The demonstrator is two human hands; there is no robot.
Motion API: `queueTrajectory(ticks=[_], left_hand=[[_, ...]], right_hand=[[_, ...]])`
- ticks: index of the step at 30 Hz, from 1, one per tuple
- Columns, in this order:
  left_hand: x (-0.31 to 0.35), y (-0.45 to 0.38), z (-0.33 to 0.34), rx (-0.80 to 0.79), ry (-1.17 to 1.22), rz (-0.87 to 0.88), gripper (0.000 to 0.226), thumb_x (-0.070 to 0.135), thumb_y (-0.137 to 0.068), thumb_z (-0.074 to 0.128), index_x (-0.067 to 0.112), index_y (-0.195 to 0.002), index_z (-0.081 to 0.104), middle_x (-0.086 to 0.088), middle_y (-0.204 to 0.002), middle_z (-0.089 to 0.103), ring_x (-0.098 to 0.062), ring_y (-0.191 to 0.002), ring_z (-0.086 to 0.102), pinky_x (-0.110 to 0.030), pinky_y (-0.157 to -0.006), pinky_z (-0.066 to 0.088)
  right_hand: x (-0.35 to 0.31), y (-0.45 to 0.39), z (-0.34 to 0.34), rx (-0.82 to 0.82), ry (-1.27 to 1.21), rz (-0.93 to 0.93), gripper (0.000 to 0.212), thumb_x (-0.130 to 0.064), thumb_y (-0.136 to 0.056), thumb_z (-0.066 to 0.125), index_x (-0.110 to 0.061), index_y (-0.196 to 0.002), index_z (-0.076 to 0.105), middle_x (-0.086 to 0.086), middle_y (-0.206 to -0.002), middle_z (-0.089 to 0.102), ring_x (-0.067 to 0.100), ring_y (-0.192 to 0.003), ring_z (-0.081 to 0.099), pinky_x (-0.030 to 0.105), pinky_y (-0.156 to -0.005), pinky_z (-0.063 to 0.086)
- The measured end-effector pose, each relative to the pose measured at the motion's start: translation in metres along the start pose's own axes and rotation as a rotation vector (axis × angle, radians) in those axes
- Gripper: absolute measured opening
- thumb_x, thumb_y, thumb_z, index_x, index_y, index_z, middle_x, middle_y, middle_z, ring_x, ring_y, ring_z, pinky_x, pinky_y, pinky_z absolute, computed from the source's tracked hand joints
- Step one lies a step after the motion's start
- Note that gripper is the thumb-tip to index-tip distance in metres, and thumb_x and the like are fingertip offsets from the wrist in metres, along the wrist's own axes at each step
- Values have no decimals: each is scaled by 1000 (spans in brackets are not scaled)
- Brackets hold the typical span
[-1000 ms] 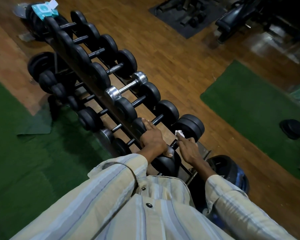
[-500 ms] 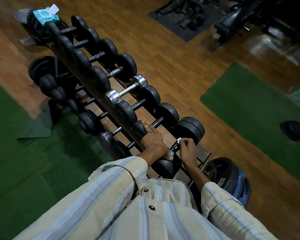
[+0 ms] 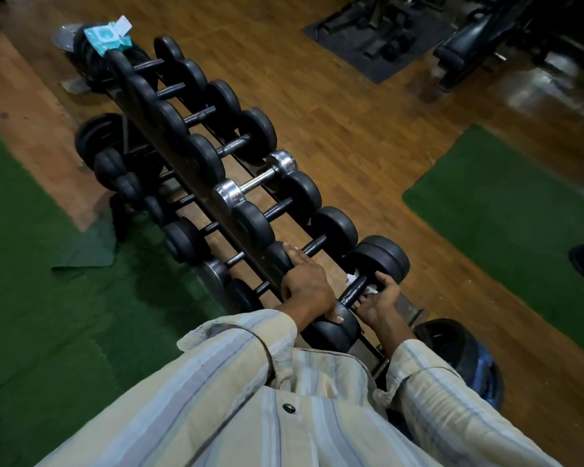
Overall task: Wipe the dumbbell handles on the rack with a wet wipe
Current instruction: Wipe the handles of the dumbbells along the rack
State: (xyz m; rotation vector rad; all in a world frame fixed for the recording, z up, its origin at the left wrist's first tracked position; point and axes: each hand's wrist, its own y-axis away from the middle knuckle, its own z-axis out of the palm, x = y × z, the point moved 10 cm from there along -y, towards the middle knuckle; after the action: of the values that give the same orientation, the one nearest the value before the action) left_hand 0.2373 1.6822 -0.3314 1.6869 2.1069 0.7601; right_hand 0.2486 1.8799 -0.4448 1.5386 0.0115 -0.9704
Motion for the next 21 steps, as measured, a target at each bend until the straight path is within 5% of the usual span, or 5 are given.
queueTrajectory(ticks=[3, 6, 11, 17, 21], left_hand=[[4, -1, 0, -12, -38, 8, 174, 70, -41, 91, -15, -149, -14, -41, -152, -29, -41, -151, 19, -41, -65, 57], [5, -1, -1, -23, -51, 15, 172, 70, -41, 91, -16, -149, -12, -41, -153, -27, -41, -153, 13, -42, -69, 60], [3, 0, -1, -26, -44, 14, 173, 71, -41, 90, -15, -150, -13, -39, -154, -26, -40, -151, 20, -43, -71, 61], [0, -1, 1, -10, -82, 42, 176, 80, -37, 85, -15, -150, -11, -42, -154, -22, -43, -151, 17, -40, -60, 58], [-8, 3, -1, 6, -63, 77, 175, 85, -39, 81, -13, -152, -11, -39, -157, -18, -41, -133, 50, -38, -61, 57]], right_hand=[[8, -3, -1, -48, -6, 35, 41, -41, -76, 64, -9, -101, 62, 9, -92, 64, 32, -86, 69, 42, -88, 52], [20, -4, 3, -133, 122, 95, 50, -48, -69, 72, -7, -93, 57, 11, -74, 57, 23, -57, 56, 30, -59, 48], [33, -4, -3, -113, 404, 112, 76, -59, -69, 74, 2, -113, 67, 20, -97, 71, 32, -79, 65, 37, -74, 53], [29, 19, -5, -6, 503, 78, 39, -44, -92, 59, -7, -83, 65, 10, -61, 63, 24, -58, 56, 31, -55, 42], [26, 32, -13, 38, 699, 44, 31, -40, -91, 57, -12, -100, 67, 13, -90, 67, 27, -82, 59, 35, -68, 42]])
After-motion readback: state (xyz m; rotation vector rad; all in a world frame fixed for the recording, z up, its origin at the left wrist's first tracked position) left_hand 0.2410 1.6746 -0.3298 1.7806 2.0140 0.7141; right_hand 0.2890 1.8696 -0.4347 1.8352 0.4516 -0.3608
